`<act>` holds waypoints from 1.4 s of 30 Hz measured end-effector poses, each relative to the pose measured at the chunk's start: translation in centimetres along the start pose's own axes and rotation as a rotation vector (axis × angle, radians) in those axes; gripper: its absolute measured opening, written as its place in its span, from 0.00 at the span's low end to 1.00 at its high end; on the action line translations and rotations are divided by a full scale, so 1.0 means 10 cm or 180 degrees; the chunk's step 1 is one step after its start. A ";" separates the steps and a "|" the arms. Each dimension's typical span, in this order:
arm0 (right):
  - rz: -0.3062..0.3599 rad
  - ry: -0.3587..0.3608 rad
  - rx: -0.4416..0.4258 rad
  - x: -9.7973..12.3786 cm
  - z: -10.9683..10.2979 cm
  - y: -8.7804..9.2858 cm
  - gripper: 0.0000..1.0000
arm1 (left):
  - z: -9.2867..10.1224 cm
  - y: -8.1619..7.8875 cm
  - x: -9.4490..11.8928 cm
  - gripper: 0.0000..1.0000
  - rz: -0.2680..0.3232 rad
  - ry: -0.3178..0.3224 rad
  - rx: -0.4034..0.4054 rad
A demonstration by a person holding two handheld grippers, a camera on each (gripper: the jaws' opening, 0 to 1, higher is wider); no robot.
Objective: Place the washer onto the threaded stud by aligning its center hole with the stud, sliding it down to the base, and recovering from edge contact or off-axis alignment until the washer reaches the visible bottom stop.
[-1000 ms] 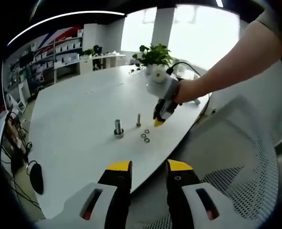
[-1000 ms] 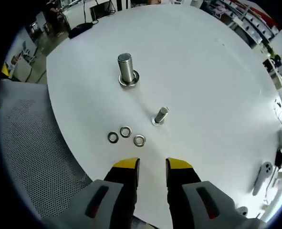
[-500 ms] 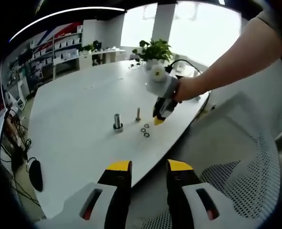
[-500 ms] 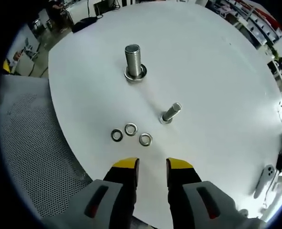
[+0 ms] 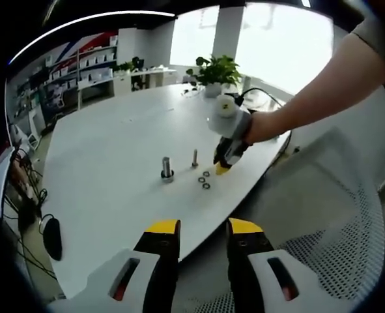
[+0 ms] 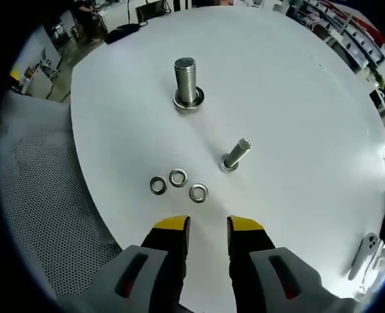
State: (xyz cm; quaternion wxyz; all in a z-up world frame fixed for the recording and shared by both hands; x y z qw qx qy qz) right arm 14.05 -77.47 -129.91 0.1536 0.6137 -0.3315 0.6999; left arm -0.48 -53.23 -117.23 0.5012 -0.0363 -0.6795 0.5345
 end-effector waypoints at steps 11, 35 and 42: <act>0.0099 -0.0151 0.0235 -0.10 -0.03 -0.10 0.23 | -0.05 0.04 -0.01 0.26 -0.0090 -0.0148 0.0058; -0.0553 -0.0362 0.0990 -0.19 -0.06 -0.34 0.14 | -0.02 0.02 -0.02 0.24 -0.0083 -0.0056 0.0018; -0.0767 -0.0272 0.1075 -0.19 -0.11 -0.36 0.14 | -0.03 0.02 -0.01 0.23 -0.0065 -0.0084 0.0029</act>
Point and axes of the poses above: the point that each gripper's makers call its tool centre point, and the gripper's own axes: x roughly backward along the fingers, z roughly to its right, y roughly out of its underside, the point moved 7 cm from there along x, roughly backward along the fingers, and after that the axes turned 4 degrees about -x, right-handed, at the moved point
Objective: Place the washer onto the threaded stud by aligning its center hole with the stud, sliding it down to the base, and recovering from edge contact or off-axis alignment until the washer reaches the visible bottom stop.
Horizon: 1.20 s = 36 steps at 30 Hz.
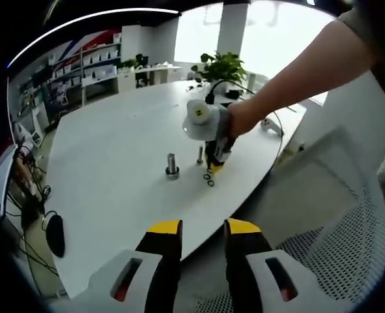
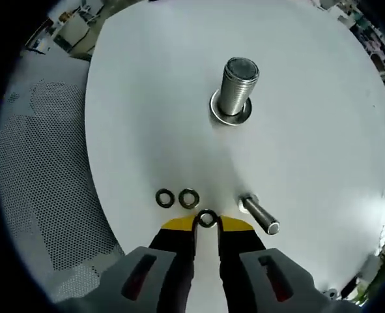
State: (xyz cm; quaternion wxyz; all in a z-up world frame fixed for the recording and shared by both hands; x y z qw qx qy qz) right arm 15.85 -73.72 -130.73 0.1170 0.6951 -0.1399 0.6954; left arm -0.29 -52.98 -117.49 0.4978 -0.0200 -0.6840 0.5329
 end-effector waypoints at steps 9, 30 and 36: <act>0.0136 0.0061 -0.0162 0.02 -0.01 0.05 0.14 | 0.01 0.00 0.00 0.23 0.0007 0.0020 -0.0006; 0.0163 0.0071 -0.0230 0.00 0.00 0.04 0.14 | -0.03 -0.02 0.02 0.26 0.0057 -0.0066 0.0039; 0.0134 0.0044 -0.0256 0.00 0.01 0.04 0.14 | -0.03 -0.01 0.01 0.27 0.0026 -0.0090 0.0043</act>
Point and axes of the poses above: the point that each gripper's makers call its tool centre point, and the gripper's own axes: x roughly backward along the fingers, z roughly to its right, y roughly out of its underside, the point moved 7 cm from there along x, roughly backward along the fingers, and after that the axes turned 4 degrees about -x, right-handed, at the moved point
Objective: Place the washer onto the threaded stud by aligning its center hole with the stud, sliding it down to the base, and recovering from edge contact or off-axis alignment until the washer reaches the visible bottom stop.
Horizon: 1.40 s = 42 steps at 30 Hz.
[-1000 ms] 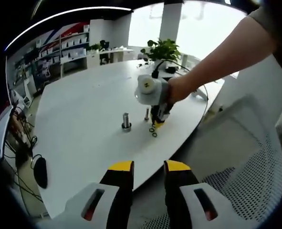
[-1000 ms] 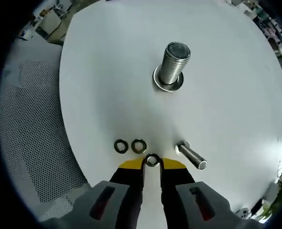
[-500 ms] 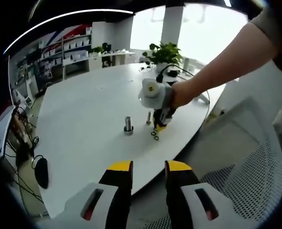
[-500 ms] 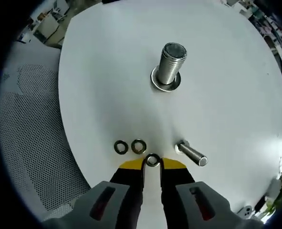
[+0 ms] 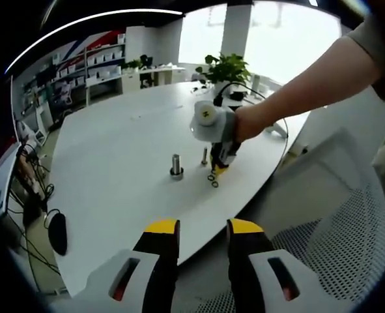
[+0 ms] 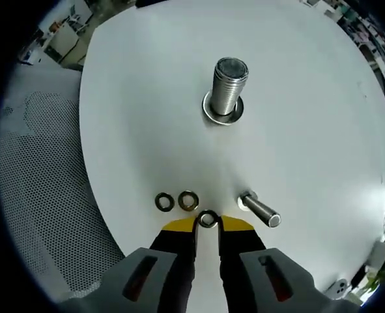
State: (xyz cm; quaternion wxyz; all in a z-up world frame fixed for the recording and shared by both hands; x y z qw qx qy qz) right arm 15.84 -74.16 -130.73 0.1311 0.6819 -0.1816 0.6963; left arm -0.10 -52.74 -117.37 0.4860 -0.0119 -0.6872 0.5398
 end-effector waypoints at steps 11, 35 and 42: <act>0.0163 0.0019 -0.0027 0.01 -0.02 0.05 0.14 | -0.01 0.01 0.01 0.27 -0.0016 -0.0038 -0.0001; 0.0638 0.0134 -0.0747 0.07 -0.04 0.17 0.13 | 0.06 -0.01 0.00 0.26 0.0047 0.0162 -0.0069; 0.0703 0.0147 -0.0902 0.28 0.05 0.20 0.13 | 0.05 0.00 0.00 0.26 0.0022 0.0165 -0.0071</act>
Point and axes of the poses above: the point that each gripper's makers call its tool centre point, and the gripper's own axes: x roughly backward along the fingers, z roughly to its right, y roughly out of its underside, the point moved 7 cm from there along x, roughly backward along the fingers, and after that the axes turned 4 degrees about -x, right-handed, at the moved point
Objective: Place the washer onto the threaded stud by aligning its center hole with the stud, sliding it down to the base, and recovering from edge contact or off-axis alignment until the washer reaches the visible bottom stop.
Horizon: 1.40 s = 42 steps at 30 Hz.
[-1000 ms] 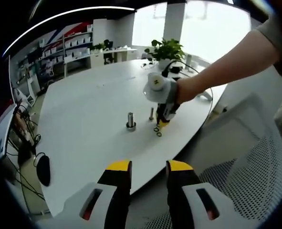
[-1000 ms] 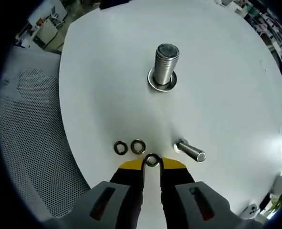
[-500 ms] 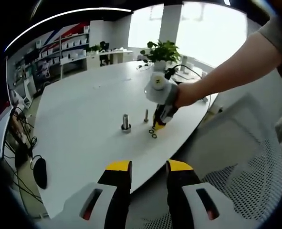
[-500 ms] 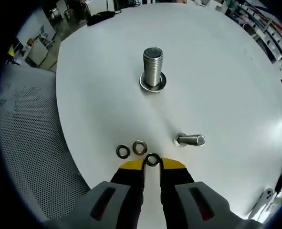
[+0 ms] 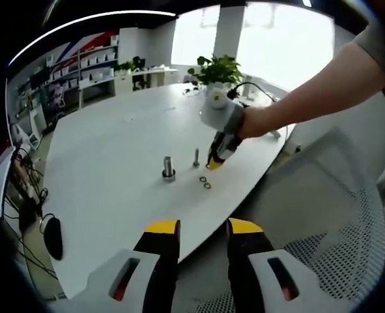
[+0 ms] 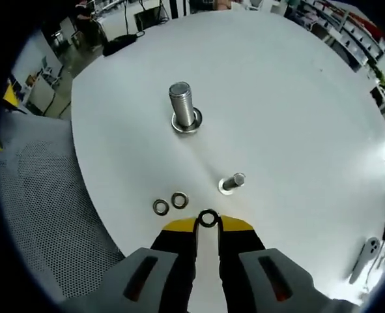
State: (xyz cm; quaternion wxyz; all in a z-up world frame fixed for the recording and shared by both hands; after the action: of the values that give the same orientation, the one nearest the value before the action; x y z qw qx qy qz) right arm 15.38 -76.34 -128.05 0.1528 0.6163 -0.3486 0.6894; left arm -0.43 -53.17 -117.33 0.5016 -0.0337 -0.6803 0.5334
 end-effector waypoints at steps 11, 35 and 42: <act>0.0199 -0.0061 -0.0170 0.29 0.07 -0.15 0.13 | -0.02 -0.01 0.00 0.27 0.0025 -0.0045 0.0036; 0.0270 0.0071 0.0020 0.24 0.15 -0.35 0.13 | 0.00 -0.01 0.00 0.27 0.0031 0.0003 0.0014; 0.0206 0.0062 0.0096 0.22 0.14 -0.38 0.13 | -0.01 -0.02 0.00 0.27 0.0047 -0.0017 0.0025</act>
State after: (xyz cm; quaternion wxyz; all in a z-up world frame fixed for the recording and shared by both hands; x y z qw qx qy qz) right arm 18.43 -75.11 -124.88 0.1245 0.6003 -0.3565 0.7050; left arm -0.31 -53.15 -117.19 0.4960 -0.0354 -0.6792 0.5399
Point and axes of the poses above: the point that each gripper's makers call its tool centre point, and the gripper's own axes: x roughly backward along the fingers, z roughly to its right, y roughly out of its underside, the point moved 7 cm from there along x, roughly backward along the fingers, and after that the axes turned 4 degrees about -x, right-handed, at the moved point
